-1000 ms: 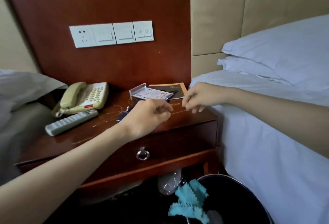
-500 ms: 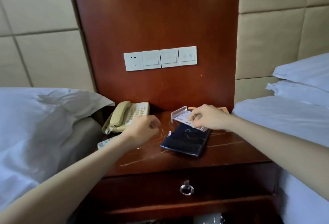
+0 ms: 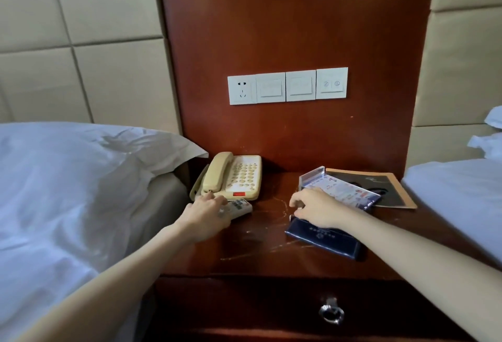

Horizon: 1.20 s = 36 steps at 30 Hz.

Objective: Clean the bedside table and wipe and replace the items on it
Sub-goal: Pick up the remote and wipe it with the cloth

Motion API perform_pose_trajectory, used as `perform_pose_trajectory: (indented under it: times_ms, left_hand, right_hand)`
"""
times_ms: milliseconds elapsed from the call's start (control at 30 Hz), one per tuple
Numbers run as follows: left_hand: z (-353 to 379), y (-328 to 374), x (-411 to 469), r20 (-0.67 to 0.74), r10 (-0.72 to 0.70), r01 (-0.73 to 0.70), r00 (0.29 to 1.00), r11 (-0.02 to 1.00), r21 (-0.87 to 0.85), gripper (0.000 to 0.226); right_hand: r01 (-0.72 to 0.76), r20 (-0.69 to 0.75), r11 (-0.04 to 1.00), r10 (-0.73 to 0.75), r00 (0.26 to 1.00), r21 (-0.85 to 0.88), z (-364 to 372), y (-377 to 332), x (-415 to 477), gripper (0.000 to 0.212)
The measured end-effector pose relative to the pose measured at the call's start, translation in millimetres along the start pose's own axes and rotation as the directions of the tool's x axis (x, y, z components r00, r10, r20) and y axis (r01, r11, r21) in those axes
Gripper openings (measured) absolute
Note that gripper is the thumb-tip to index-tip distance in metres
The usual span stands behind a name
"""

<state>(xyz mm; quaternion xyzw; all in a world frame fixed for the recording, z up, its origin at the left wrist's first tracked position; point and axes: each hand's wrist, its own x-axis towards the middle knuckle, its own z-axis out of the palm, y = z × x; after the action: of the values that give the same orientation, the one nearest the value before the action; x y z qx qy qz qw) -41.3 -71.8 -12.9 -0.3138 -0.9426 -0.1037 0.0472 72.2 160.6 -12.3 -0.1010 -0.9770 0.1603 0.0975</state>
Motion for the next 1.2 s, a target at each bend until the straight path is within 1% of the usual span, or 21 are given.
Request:
perform_pose_trajectory:
  times_ms: [67, 200, 333, 467, 633, 733, 867, 967, 1033, 1067, 1133, 1200]
  left_hand:
    - [4, -5, 2, -0.029, 0.019, -0.018, 0.999, 1.0, 0.024, 0.052]
    - [10, -10, 5, -0.037, 0.015, -0.013, 0.999, 0.999, 0.048, 0.054]
    - [17, -14, 8, -0.055, 0.022, -0.021, 0.998, 1.0, 0.018, 0.052]
    - [21, -19, 8, -0.103, 0.043, -0.044, 0.994, 0.999, -0.007, 0.049]
    - [23, -16, 3, -0.141, 0.064, -0.07, 0.988, 0.997, -0.036, 0.049]
    - [23, -8, -1, -0.144, 0.087, -0.095, 0.986, 0.994, -0.051, 0.05]
    - [23, 10, -4, -0.135, 0.119, -0.129, 0.984, 0.989, -0.07, 0.05]
    - [25, 28, -5, -0.143, 0.123, -0.138, 0.982, 0.986, -0.098, 0.048]
    - [25, 41, -6, -0.15, 0.124, -0.142, 0.981, 0.984, -0.11, 0.048]
    - [26, 47, -6, -0.151, 0.127, -0.144, 0.98, 0.984, -0.107, 0.048]
    - [27, 59, -6, -0.15, 0.142, -0.154, 0.978, 0.986, -0.071, 0.048]
    - [29, 69, -6, -0.162, 0.161, -0.167, 0.974, 0.986, -0.024, 0.048]
  right_hand:
    - [0.019, -0.045, 1.0, -0.02, 0.999, -0.024, 6, -3, 3, 0.019]
    - [0.036, -0.093, 0.999, -0.037, 0.995, -0.012, 12, -7, 6, 0.026]
    - [0.049, -0.147, 0.998, -0.045, 0.988, 0.025, 12, -9, 5, 0.03]
    - [0.051, -0.202, 0.991, -0.026, 0.979, 0.121, 6, -8, -1, 0.028]
    - [0.013, -0.291, 0.969, 0.062, 0.955, 0.248, -10, -7, -17, 0.028]
    - [0.015, -0.295, 0.933, 0.098, 0.95, 0.359, -21, -5, -34, 0.028]
    - [0.024, -0.243, 0.9, 0.091, 0.966, 0.434, -29, 1, -61, 0.028]
    - [0.019, -0.144, 0.885, 0.055, 0.988, 0.466, -30, 9, -83, 0.028]
    - [0.016, -0.041, 0.868, 0.005, 0.999, 0.497, -32, 17, -99, 0.025]
    - [0.01, 0.034, 0.862, -0.031, 0.999, 0.507, -33, 20, -107, 0.022]
    - [-0.013, 0.202, 0.861, -0.105, 0.974, 0.508, -35, 28, -125, 0.019]
    - [-0.034, 0.323, 0.867, -0.149, 0.935, 0.497, -35, 37, -140, 0.018]
